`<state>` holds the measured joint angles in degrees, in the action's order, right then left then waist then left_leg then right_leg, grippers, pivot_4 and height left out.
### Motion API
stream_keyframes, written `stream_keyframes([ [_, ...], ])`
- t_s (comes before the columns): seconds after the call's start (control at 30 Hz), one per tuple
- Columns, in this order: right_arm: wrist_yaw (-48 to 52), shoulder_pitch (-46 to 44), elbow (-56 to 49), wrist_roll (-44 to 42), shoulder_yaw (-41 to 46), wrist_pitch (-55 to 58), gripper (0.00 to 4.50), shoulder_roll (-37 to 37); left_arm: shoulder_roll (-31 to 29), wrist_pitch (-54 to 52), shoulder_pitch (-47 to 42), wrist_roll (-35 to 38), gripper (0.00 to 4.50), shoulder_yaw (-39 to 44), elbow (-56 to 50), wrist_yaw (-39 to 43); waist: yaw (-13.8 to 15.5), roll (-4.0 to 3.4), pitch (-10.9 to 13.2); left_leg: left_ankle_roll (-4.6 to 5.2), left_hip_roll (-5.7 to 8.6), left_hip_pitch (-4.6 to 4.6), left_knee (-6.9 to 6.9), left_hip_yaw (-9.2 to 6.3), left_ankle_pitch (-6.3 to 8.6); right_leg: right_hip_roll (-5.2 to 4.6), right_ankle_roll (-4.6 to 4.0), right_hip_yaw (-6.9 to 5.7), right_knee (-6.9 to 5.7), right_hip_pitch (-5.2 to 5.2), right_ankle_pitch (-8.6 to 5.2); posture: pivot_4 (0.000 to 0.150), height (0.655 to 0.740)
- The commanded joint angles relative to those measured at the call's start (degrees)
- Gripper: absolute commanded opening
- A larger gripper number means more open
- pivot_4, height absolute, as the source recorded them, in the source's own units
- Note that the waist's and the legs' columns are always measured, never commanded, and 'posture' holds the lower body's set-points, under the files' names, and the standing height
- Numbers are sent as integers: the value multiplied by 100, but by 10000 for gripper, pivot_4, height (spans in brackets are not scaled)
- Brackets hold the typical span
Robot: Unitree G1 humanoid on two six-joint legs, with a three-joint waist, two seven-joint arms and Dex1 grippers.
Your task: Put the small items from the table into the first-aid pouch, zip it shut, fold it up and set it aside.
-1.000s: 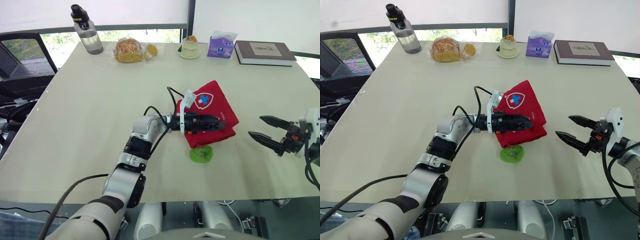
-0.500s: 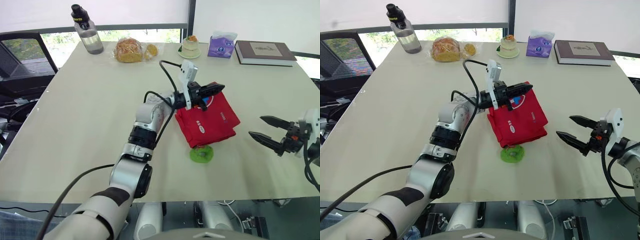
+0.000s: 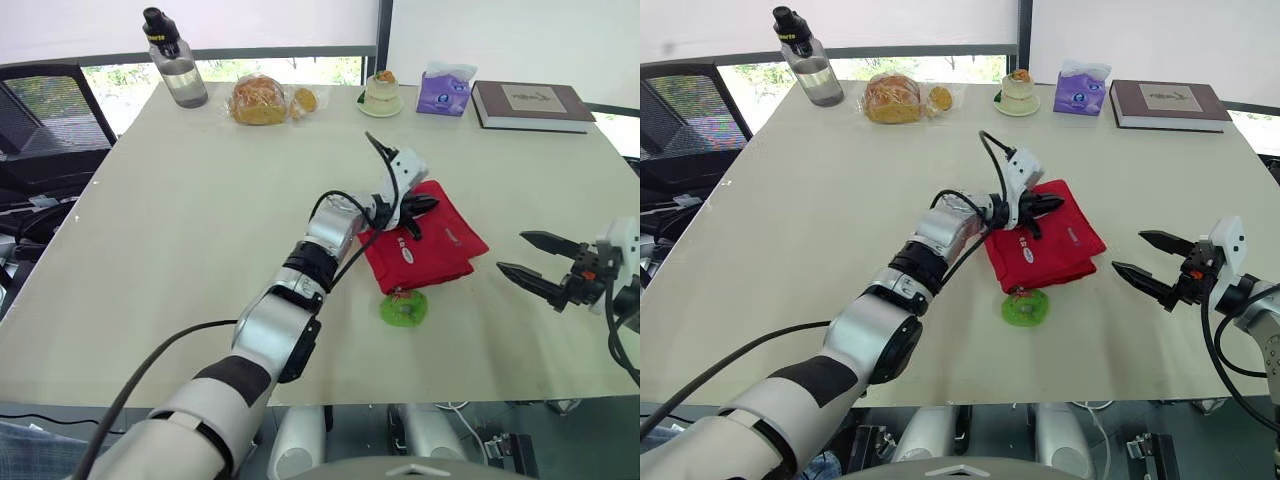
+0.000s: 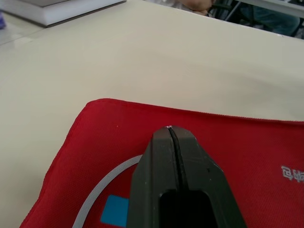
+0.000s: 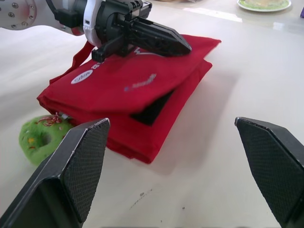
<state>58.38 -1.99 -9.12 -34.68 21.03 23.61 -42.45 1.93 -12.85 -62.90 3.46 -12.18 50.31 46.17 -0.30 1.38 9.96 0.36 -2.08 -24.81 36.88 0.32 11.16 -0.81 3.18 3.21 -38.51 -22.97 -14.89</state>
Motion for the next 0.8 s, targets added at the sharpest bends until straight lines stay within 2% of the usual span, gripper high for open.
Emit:
stream_keyframes([
  [0.03,-1,86,-226,-117,155,-52,45000,-36,223,38,131,-316,330,-524,101,540,14,0,0,0,0,0,-1,0,0,0,0,-1,1,0,0,1500,7400],
  [0.23,106,304,-242,-208,299,-37,45000,-105,238,44,335,-702,330,-1070,-173,1134,17,-3,-3,0,0,4,-2,-4,0,0,-2,-4,4,6,-1,1500,7400],
  [0.53,189,529,-233,-188,305,-94,45000,-190,351,-225,694,-936,330,-1496,-629,1549,12,-9,-7,0,2,6,18,-19,0,2,-16,-4,3,23,-11,1500,7400],
  [0.8,225,527,-116,-163,329,-165,45000,-212,62,-598,1206,-1041,330,-2083,-1554,2218,-64,-11,-6,0,1,4,17,-26,0,8,-20,-4,3,22,-12,1500,7400],
])
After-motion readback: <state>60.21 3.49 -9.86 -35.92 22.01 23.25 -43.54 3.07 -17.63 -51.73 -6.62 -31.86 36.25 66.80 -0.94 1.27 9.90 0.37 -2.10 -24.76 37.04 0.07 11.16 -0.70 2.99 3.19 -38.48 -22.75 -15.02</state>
